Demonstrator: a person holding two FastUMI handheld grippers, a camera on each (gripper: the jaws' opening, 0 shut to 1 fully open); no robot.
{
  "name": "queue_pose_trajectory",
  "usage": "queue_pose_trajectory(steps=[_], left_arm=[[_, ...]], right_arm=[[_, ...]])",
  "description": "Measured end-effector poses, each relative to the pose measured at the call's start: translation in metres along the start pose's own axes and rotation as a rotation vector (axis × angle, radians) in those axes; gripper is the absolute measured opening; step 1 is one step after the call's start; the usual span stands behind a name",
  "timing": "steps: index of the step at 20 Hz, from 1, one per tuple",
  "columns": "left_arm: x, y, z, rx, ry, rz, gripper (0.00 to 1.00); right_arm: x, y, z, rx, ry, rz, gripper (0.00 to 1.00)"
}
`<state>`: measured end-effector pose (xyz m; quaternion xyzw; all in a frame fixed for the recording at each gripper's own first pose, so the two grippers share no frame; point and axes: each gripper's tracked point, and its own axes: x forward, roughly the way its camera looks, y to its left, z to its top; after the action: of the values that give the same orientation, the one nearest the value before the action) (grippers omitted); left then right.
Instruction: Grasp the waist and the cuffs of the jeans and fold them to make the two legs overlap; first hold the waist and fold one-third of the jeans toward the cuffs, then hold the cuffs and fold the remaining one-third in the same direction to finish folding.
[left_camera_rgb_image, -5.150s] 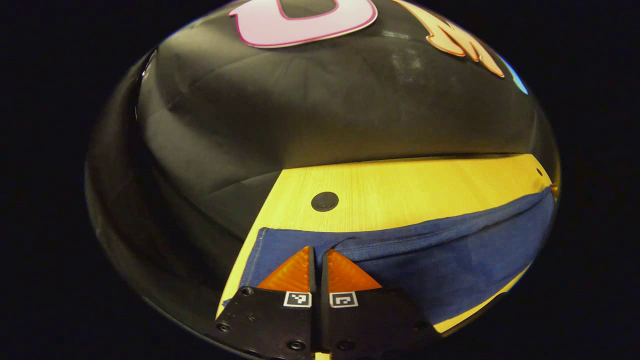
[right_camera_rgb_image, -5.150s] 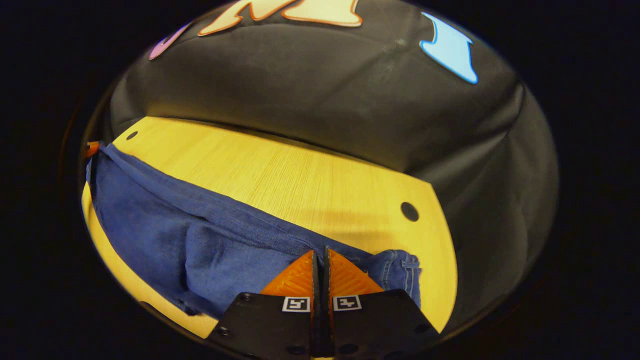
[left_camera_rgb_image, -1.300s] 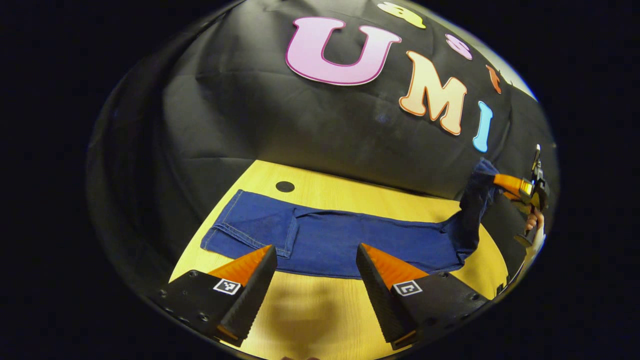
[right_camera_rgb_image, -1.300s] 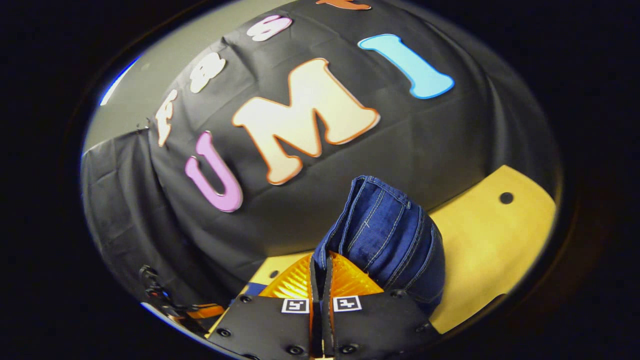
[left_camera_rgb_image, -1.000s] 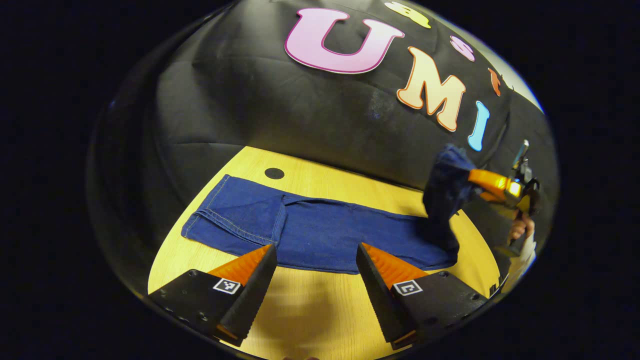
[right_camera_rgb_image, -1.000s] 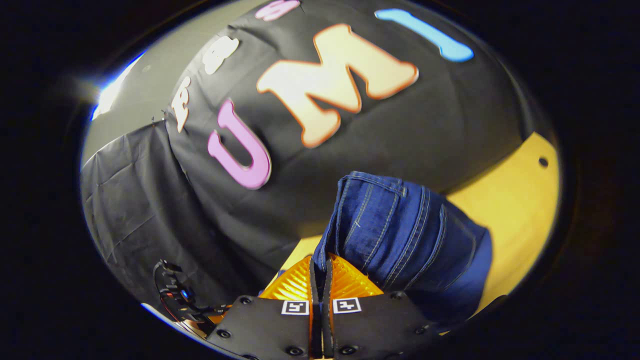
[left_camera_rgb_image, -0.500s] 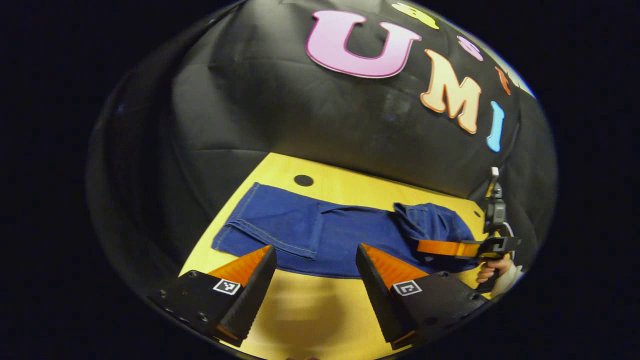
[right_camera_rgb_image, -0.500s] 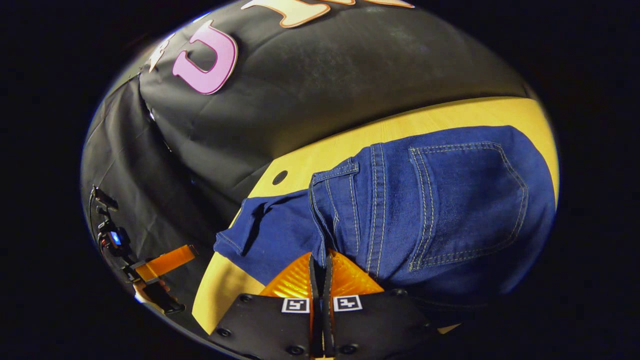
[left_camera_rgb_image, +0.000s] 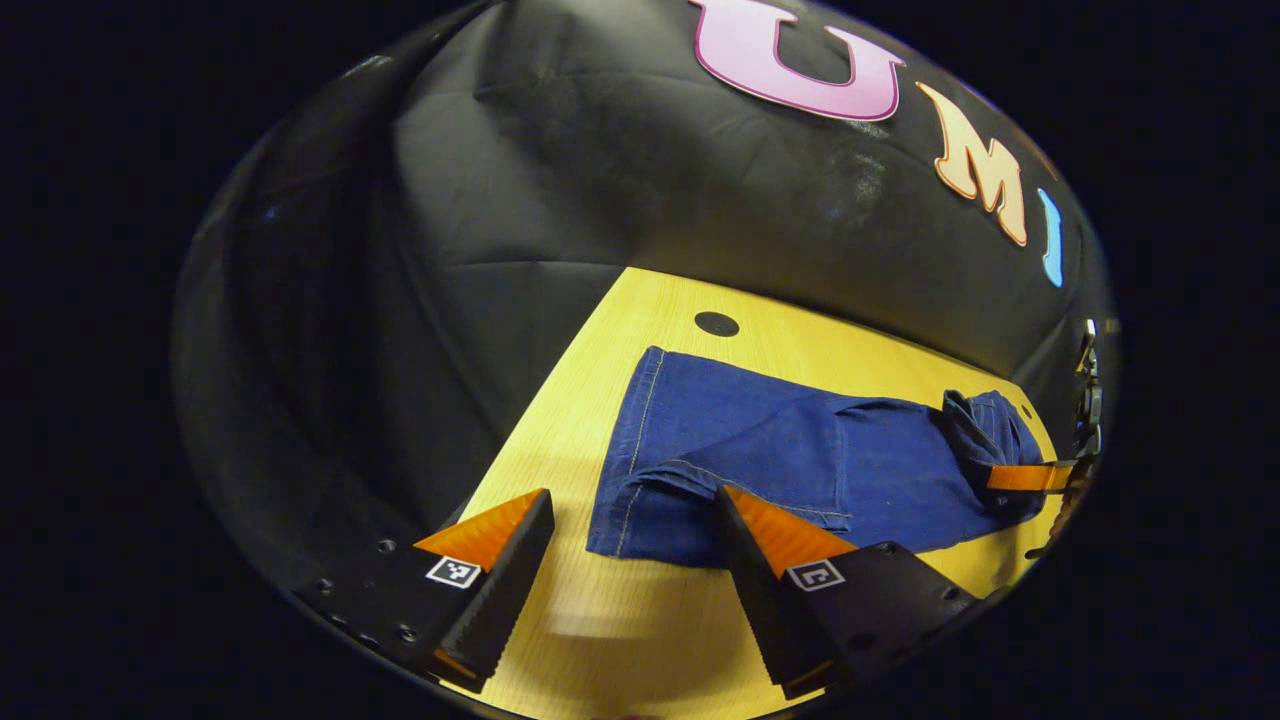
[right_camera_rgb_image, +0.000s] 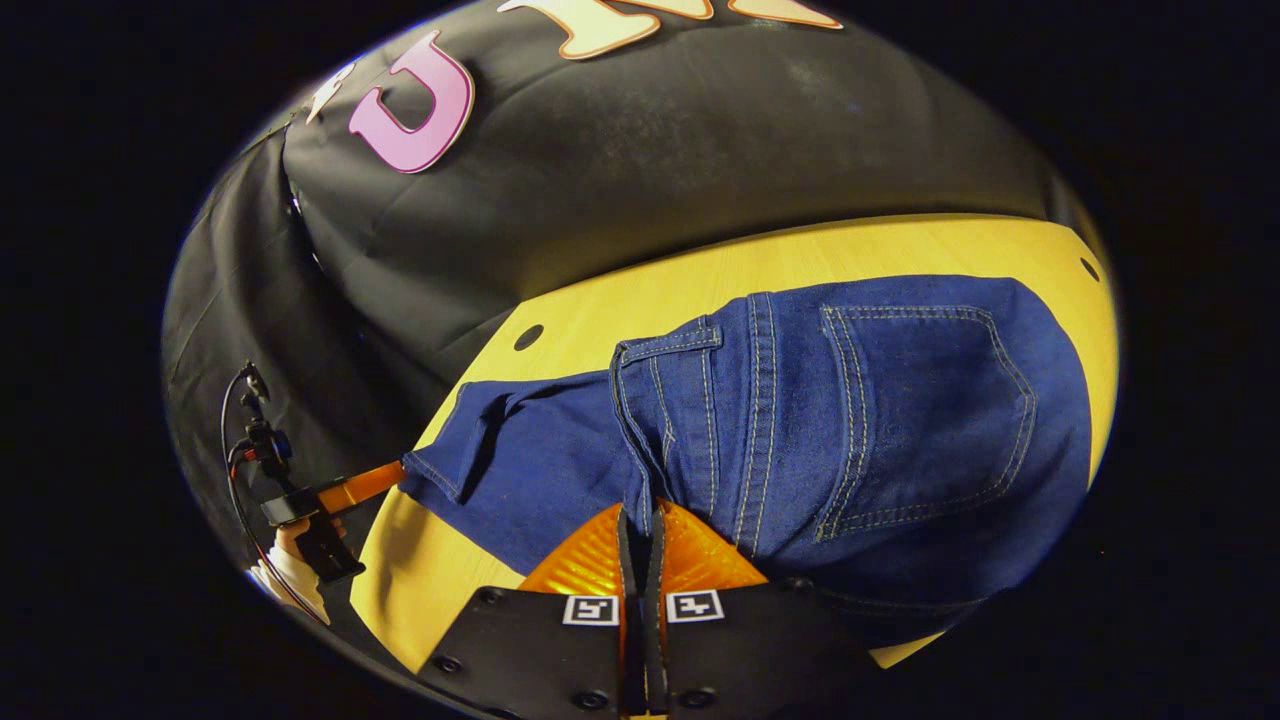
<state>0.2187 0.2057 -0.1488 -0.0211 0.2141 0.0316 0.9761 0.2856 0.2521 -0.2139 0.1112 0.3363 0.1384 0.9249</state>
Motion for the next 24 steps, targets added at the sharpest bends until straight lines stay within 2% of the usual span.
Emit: queue_pose_trajectory(steps=[7,8,9,10,11,13,15,17,18,19,20,21,22,23,24], left_arm=[[0.007,-0.003,-0.013,0.02,0.039,-0.017,0.95],[0.008,-0.002,-0.008,0.037,0.03,-0.014,0.95],[0.01,-0.003,-0.011,0.048,0.037,-0.014,0.95],[0.009,-0.005,-0.015,0.064,0.047,-0.012,0.94],[0.009,-0.005,-0.016,0.081,0.049,-0.011,0.94],[0.01,-0.003,-0.018,0.109,0.059,0.0,0.92],[0.009,-0.004,-0.017,0.116,0.049,-0.005,0.88],[0.008,-0.003,-0.017,0.102,0.036,-0.008,0.77],[0.009,-0.003,-0.016,0.1,0.033,-0.011,0.68],[0.008,-0.005,-0.014,0.092,0.03,-0.023,0.65],[0.008,-0.009,-0.012,0.065,0.018,-0.051,0.48],[0.006,-0.016,-0.012,0.023,0.004,-0.067,0.4],[0.01,-0.019,-0.011,-0.006,-0.009,-0.071,0.16],[0.012,-0.02,-0.012,-0.028,-0.018,-0.072,0.14],[0.01,-0.02,-0.012,-0.045,-0.025,-0.07,0.07]], right_arm=[[-0.006,0.0,0.005,0.028,-0.01,-0.021,0.06],[-0.007,0.001,0.007,0.035,-0.015,-0.016,0.14],[-0.011,0.007,0.012,0.056,-0.023,0.005,0.16],[-0.024,0.02,0.016,0.093,-0.025,0.053,0.24],[-0.035,0.033,0.021,0.127,-0.033,0.087,0.5],[-0.05,0.037,0.037,0.132,-0.084,0.078,1.0],[-0.07,0.034,0.048,0.128,-0.124,0.058,0.97],[-0.091,0.03,0.058,0.14,-0.151,0.04,0.97],[-0.098,0.027,0.061,0.139,-0.16,0.024,0.97],[-0.108,0.022,0.064,0.135,-0.17,0.005,0.97],[-0.119,0.018,0.065,0.132,-0.179,-0.014,0.97],[-0.13,0.014,0.065,0.137,-0.187,-0.027,0.97],[-0.141,0.013,0.065,0.146,-0.19,-0.035,0.97],[-0.149,0.011,0.063,0.157,-0.191,-0.041,0.97],[-0.156,0.009,0.06,0.169,-0.192,-0.05,0.97]])
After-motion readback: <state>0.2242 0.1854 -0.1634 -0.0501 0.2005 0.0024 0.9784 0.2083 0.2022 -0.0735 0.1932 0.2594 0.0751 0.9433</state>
